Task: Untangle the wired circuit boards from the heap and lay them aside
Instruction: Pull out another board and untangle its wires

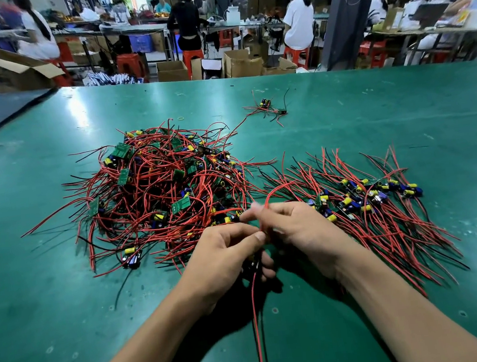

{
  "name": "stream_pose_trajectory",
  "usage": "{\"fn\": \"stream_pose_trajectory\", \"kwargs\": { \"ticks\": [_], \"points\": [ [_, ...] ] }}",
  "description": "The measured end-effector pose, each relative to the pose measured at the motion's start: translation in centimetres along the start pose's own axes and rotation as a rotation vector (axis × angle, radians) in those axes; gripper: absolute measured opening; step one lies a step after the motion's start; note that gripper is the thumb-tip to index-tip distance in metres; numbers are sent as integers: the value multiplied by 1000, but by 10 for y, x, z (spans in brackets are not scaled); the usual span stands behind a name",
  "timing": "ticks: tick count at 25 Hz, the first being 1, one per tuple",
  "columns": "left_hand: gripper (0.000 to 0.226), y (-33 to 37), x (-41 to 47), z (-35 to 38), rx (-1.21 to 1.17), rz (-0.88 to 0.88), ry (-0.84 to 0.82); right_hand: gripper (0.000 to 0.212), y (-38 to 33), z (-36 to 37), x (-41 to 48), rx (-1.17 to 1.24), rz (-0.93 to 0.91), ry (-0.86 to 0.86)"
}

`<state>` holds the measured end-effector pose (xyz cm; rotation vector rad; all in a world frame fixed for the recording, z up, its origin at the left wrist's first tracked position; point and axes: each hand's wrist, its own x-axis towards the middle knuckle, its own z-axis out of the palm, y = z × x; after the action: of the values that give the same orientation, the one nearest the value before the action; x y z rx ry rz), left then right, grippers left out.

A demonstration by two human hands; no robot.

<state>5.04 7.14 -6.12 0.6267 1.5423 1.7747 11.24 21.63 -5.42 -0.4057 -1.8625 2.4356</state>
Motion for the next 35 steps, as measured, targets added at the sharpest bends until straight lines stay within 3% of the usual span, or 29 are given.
{"fn": "stream_pose_trajectory", "kwargs": {
  "ticks": [3, 8, 13, 15, 17, 22, 25, 27, 31, 35],
  "points": [
    [19, 1, 0, -2, 19, 15, 19, 38, 2, 3, -8, 5, 69, -124],
    [21, 1, 2, -1, 30, 15, 57, 40, 2, 2, -4, -144, -21, -54],
    [17, 3, 0, 1, 70, 37, 43, 41, 3, -7, 5, -517, -103, 229],
    [17, 4, -1, 1, 82, 36, 23, 41, 4, -10, 10, -460, -114, 354],
    [17, 4, -2, 1, 100, 20, -5, 42, 3, -11, 13, -226, -110, 429],
    [16, 3, -1, -1, 118, -5, -6, 60, -5, -4, 9, 166, -31, 309],
    [10, 0, 0, -1, 116, -23, 8, 65, -8, -6, 6, 226, 17, 223],
    [10, -2, 2, -1, 120, -17, 19, 60, -8, -4, 5, 160, 11, 213],
    [12, -7, 3, 1, 116, 21, 33, 43, 1, 4, 0, -213, -12, 160],
    [16, -8, 2, -1, 139, 40, 50, 45, -1, -3, -2, -280, 61, 80]
  ]
}}
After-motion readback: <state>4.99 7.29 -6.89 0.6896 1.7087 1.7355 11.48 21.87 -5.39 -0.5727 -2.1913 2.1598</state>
